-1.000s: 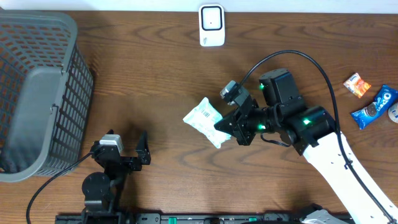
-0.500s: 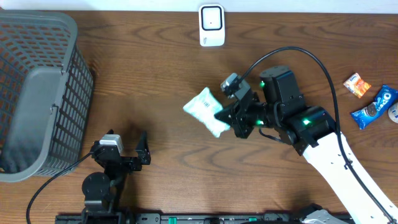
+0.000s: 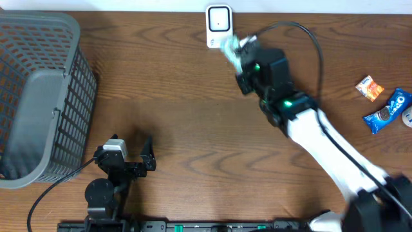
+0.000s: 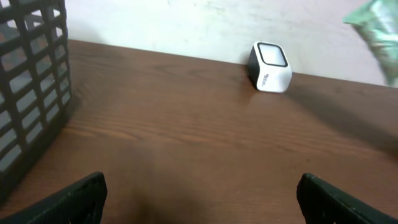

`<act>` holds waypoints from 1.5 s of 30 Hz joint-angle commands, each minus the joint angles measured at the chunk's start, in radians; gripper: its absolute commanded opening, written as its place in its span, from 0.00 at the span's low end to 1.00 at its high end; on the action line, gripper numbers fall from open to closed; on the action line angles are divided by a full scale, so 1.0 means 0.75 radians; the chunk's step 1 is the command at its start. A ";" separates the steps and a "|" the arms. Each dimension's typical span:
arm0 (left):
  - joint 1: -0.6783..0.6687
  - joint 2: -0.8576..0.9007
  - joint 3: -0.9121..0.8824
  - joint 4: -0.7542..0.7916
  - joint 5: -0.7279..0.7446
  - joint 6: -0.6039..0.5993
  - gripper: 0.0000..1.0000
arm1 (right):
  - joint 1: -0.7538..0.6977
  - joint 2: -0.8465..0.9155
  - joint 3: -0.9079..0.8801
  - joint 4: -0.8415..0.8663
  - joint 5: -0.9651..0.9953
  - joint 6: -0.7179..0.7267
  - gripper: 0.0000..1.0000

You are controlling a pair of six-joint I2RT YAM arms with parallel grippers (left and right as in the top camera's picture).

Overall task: Scan the item barcode
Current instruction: 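Raise the green pack up against the white scanner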

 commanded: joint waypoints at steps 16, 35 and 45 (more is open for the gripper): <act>0.004 -0.006 -0.019 -0.035 0.021 0.007 0.98 | -0.001 0.923 0.612 0.757 0.851 -1.071 0.01; 0.004 -0.006 -0.018 -0.035 0.021 0.007 0.98 | 0.081 1.370 1.037 0.876 1.064 -1.653 0.01; 0.004 -0.006 -0.018 -0.035 0.021 0.007 0.98 | 0.032 1.175 1.037 0.655 1.342 -1.525 0.01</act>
